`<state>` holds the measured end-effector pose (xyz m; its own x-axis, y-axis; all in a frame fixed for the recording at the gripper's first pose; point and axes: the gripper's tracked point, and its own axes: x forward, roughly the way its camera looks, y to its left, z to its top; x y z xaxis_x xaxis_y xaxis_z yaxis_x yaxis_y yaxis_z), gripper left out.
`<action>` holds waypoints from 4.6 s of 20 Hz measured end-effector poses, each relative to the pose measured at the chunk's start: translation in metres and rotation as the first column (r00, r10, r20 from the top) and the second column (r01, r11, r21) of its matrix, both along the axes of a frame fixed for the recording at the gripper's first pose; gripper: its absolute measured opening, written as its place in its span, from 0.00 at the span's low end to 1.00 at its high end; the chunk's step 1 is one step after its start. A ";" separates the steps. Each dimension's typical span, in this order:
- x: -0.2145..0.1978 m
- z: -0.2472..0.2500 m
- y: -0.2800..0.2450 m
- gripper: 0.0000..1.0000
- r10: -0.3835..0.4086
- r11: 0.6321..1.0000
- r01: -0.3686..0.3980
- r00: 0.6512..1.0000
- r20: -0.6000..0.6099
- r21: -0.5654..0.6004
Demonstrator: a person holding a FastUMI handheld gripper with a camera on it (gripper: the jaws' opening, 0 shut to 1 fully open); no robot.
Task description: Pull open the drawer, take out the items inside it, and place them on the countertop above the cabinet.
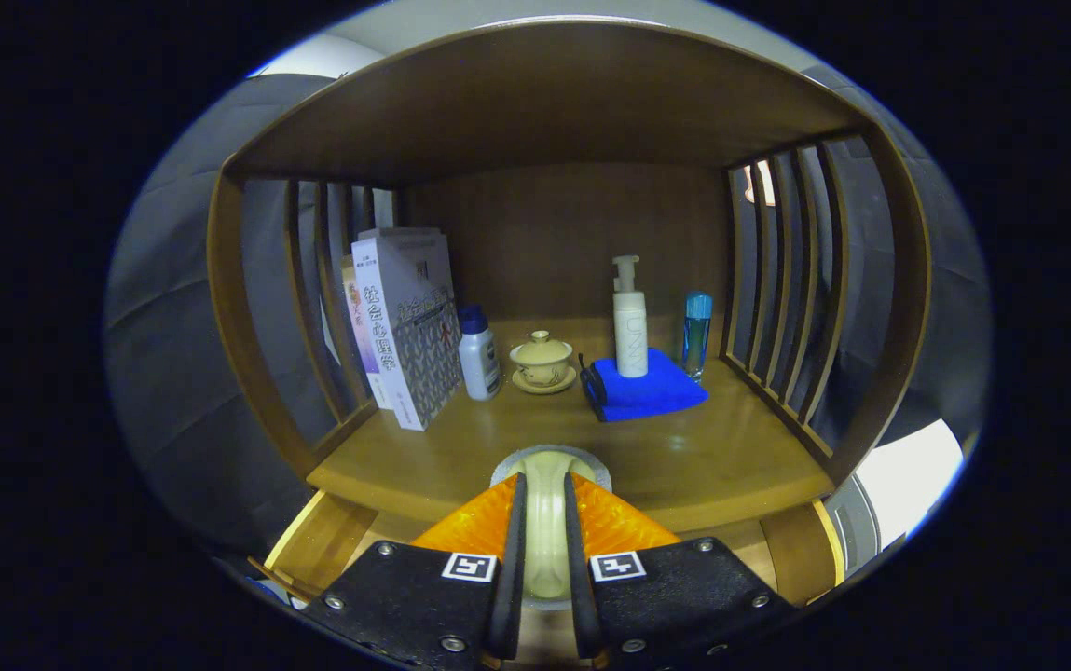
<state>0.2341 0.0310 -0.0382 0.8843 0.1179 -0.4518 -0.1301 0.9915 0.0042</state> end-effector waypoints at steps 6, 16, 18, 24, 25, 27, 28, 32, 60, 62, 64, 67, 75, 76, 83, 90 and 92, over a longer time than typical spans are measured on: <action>0.037 -0.007 -0.005 0.23 -0.038 0.999 0.038 0.999 -0.018 0.013; 0.085 -0.033 -0.009 0.23 -0.081 0.997 0.081 0.996 -0.027 0.001; 0.088 -0.038 -0.006 0.26 -0.075 0.997 0.075 0.997 -0.019 -0.013; 0.083 -0.024 -0.009 0.81 -0.089 0.994 0.092 0.994 0.057 -0.057; 0.078 -0.019 -0.009 0.94 -0.088 0.994 0.093 0.993 0.076 -0.062; 0.066 -0.008 -0.009 0.94 -0.085 0.993 0.093 0.990 0.112 -0.073; 0.057 -0.003 -0.006 0.94 -0.078 0.994 0.087 0.988 0.131 -0.069; 0.016 0.007 0.005 0.94 -0.043 0.998 0.052 0.984 0.176 -0.047; -0.201 -0.021 -0.001 0.94 -0.051 0.999 0.047 0.908 0.415 0.019; -0.208 -0.034 -0.002 0.94 -0.052 0.999 0.049 0.912 0.406 0.018; -0.215 -0.048 0.000 0.94 -0.040 0.999 0.038 0.918 0.395 0.014; -0.223 -0.067 0.002 0.94 -0.032 0.999 0.031 0.926 0.376 0.009; -0.230 -0.114 0.002 0.94 -0.053 0.998 0.055 0.940 0.338 0.004; -0.229 -0.120 0.001 0.94 -0.056 0.998 0.058 0.942 0.331 0.002; -0.218 -0.156 -0.006 0.94 -0.075 0.996 0.088 0.954 0.292 -0.031; -0.208 -0.164 -0.008 0.94 -0.100 0.994 0.108 0.956 0.275 -0.014; -0.209 -0.163 -0.007 0.93 -0.099 0.994 0.108 0.956 0.277 -0.016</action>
